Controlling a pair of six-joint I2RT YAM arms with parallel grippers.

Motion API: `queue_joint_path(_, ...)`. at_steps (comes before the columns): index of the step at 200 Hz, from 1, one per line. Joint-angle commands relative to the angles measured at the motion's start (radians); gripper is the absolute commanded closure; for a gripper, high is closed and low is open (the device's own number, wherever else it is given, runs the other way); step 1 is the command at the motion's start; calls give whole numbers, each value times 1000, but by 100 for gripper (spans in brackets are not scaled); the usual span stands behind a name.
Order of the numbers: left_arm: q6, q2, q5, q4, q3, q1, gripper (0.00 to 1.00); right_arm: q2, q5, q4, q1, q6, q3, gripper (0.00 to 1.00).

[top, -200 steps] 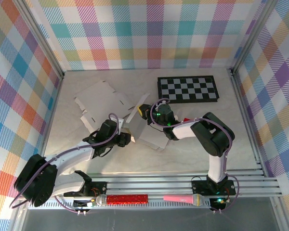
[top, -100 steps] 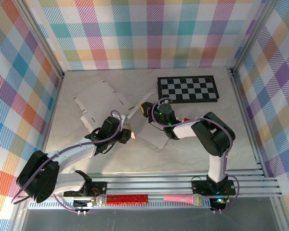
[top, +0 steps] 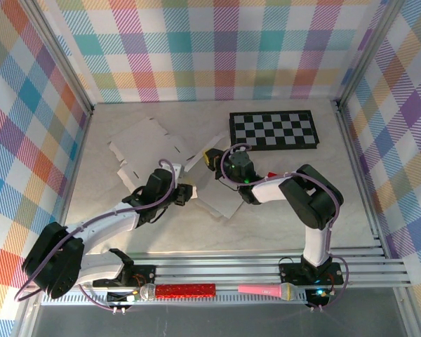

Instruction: Fold the paper box

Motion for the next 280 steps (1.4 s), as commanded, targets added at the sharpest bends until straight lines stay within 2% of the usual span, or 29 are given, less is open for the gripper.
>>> queue_joint_path(1,-1,20,-14,57,-23,-6,62,-4,-28,2,16,7,-33,100)
queue_joint_path(41,8,44,-7,56,-43,-7,64,7,-32,36,20,7,-72,100)
queue_joint_path(89,-2,80,-35,86,-51,-11,62,19,-35,27,27,0,-62,100)
queue_joint_path(155,-68,133,-118,160,-10,-13,63,35,8,52,61,-2,-74,100)
queue_joint_path(199,-99,181,-149,173,17,-14,65,33,71,53,85,-7,-99,100)
queue_joint_path(239,-133,199,-176,179,24,-14,62,54,84,62,102,-18,-111,100)
queue_joint_path(280,-162,218,-230,161,41,-14,64,47,96,33,117,-10,-110,100)
